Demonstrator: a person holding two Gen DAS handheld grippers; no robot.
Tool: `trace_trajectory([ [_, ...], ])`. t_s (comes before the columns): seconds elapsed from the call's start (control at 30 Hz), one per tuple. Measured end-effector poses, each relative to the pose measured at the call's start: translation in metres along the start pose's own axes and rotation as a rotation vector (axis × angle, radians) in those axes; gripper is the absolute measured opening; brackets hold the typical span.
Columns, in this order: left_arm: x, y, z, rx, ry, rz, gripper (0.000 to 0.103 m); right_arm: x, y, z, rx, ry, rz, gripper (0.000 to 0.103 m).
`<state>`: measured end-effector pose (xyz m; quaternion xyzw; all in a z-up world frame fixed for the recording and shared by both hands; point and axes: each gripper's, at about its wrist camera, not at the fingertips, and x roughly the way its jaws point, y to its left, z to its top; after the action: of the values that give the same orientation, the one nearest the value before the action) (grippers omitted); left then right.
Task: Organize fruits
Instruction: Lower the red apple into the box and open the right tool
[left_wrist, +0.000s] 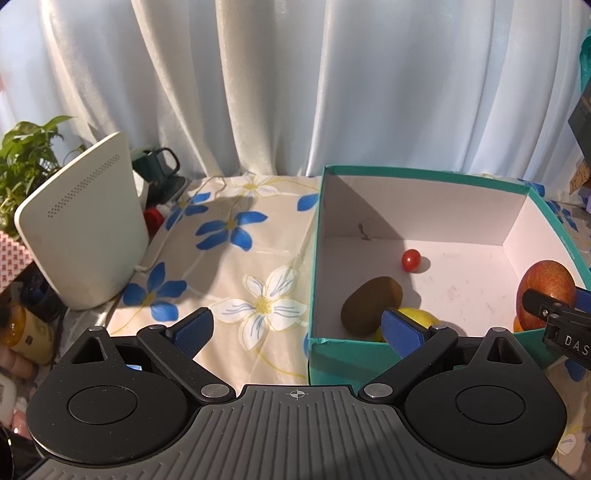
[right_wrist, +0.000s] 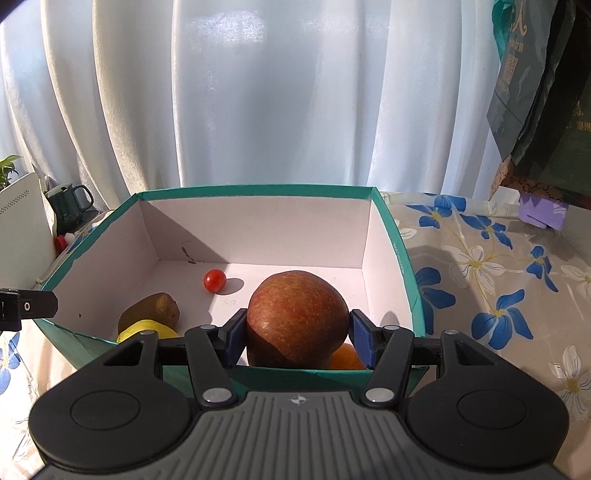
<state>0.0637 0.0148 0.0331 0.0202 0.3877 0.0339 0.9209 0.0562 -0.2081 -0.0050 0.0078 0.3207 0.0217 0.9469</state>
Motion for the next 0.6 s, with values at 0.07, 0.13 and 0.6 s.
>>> trace_trajectory([
  [0.07, 0.000, -0.001, -0.001, 0.005, 0.005, -0.001, 0.100, 0.001, -0.003, 0.000, 0.012, 0.005, 0.012, 0.058],
  [0.13, 0.000, 0.000, -0.001, 0.005, 0.006, 0.000, 0.100, 0.001, -0.003, 0.001, 0.010, 0.008, 0.018, 0.058],
  [0.6, -0.007, 0.001, -0.007, 0.019, 0.014, -0.009, 0.101, 0.013, -0.007, 0.017, 0.008, 0.147, 0.080, 0.058],
])
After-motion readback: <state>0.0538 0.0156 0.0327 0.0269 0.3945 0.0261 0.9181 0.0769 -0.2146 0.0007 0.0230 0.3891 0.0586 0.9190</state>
